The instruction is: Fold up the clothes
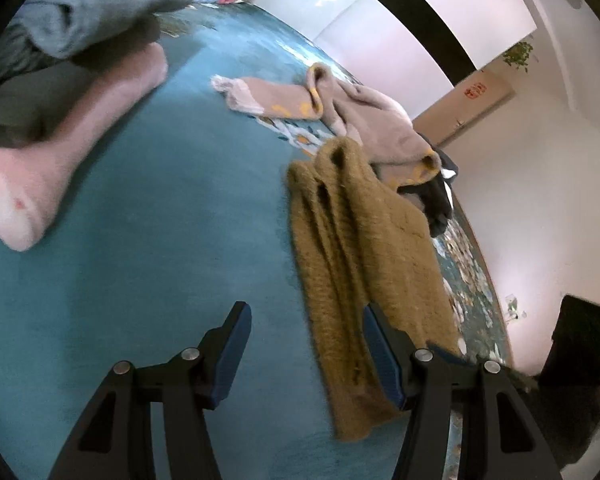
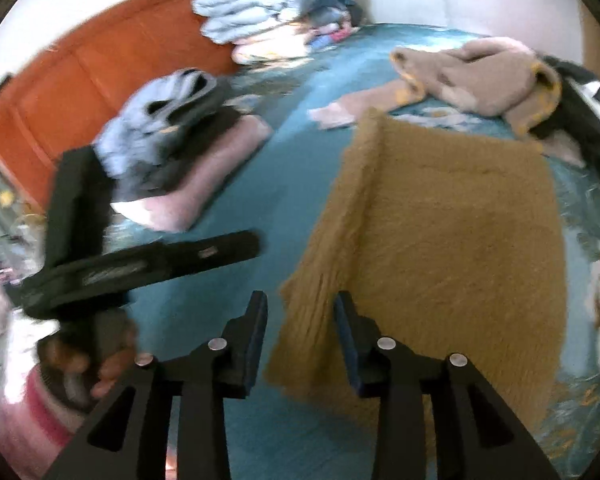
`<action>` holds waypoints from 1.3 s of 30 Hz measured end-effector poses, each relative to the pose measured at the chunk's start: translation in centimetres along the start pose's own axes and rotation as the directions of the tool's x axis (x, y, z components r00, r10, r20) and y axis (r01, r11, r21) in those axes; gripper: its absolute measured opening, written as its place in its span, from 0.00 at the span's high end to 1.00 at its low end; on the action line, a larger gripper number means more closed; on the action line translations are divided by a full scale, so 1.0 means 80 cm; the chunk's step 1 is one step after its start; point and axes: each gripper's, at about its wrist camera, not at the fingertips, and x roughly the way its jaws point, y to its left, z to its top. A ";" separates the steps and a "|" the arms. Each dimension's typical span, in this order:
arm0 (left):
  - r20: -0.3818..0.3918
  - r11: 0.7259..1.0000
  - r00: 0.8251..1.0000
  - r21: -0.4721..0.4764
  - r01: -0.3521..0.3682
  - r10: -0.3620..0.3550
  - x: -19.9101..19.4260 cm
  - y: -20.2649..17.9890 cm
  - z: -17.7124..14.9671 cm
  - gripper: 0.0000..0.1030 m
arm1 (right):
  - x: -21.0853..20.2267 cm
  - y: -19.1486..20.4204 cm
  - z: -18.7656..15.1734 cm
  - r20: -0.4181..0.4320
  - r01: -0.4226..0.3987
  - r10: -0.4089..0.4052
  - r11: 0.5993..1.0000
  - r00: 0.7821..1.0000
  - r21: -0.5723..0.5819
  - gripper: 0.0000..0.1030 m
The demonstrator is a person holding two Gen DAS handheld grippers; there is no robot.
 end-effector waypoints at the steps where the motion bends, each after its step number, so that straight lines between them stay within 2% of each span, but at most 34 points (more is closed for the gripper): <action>1: -0.005 1.000 1.000 0.007 0.005 -0.004 0.002 -0.003 0.000 0.40 | -0.005 -0.003 -0.008 0.003 -0.018 0.018 1.000 1.000 0.006 0.62; 3: -0.010 1.000 1.000 0.019 0.013 -0.013 0.004 -0.008 -0.001 0.40 | -0.019 -0.014 -0.022 0.028 -0.033 0.032 0.999 0.999 0.033 0.62; 7: -0.004 0.995 0.999 0.086 0.046 -0.046 0.005 -0.039 0.007 0.40 | -0.068 -0.063 -0.043 0.151 -0.010 -0.019 0.981 0.988 0.192 0.62; 11: 0.038 0.965 0.997 0.255 0.055 -0.067 0.006 -0.102 0.014 0.31 | -0.101 -0.111 -0.054 0.223 -0.009 -0.070 0.942 0.972 0.337 0.62; 13: 0.047 0.947 0.998 0.319 0.024 -0.041 0.016 -0.124 0.011 0.29 | -0.109 -0.124 -0.061 0.241 -0.018 -0.080 0.925 0.967 0.380 0.62; 15: 0.047 0.938 0.999 0.345 -0.040 0.025 0.030 -0.131 0.005 0.29 | -0.111 -0.131 -0.067 0.245 -0.022 -0.084 0.916 0.966 0.400 0.62; 19: 0.018 0.947 0.994 0.301 -0.109 0.108 0.046 -0.106 -0.007 0.29 | -0.110 -0.142 -0.075 0.234 -0.002 -0.105 0.909 0.967 0.417 0.61; 21: -0.006 0.959 0.993 0.261 -0.114 0.120 0.047 -0.089 -0.011 0.30 | -0.110 -0.153 -0.087 0.231 -0.004 -0.109 0.898 0.967 0.441 0.58; 24: -0.041 0.980 0.996 0.187 -0.073 0.082 0.046 -0.066 -0.015 0.35 | -0.110 -0.166 -0.102 0.226 -0.010 -0.112 0.879 0.968 0.477 0.58; 29: -0.104 0.997 0.994 0.066 0.035 -0.028 0.052 -0.044 -0.021 0.73 | -0.112 -0.182 -0.119 0.220 -0.017 -0.117 0.850 0.968 0.527 0.57; 33: -0.094 0.996 0.994 0.065 0.063 -0.057 0.043 -0.052 -0.024 0.80 | -0.117 -0.185 -0.126 0.221 -0.016 -0.123 0.842 0.968 0.539 0.57; 36: -0.098 0.991 0.989 0.055 0.121 -0.116 0.033 -0.056 -0.023 0.82 | -0.120 -0.186 -0.128 0.227 -0.020 -0.125 0.839 0.966 0.545 0.57; 39: -0.118 0.994 0.989 0.056 0.094 -0.087 0.039 -0.049 -0.029 0.82 | -0.119 -0.188 -0.130 0.231 -0.028 -0.121 0.831 0.965 0.555 0.57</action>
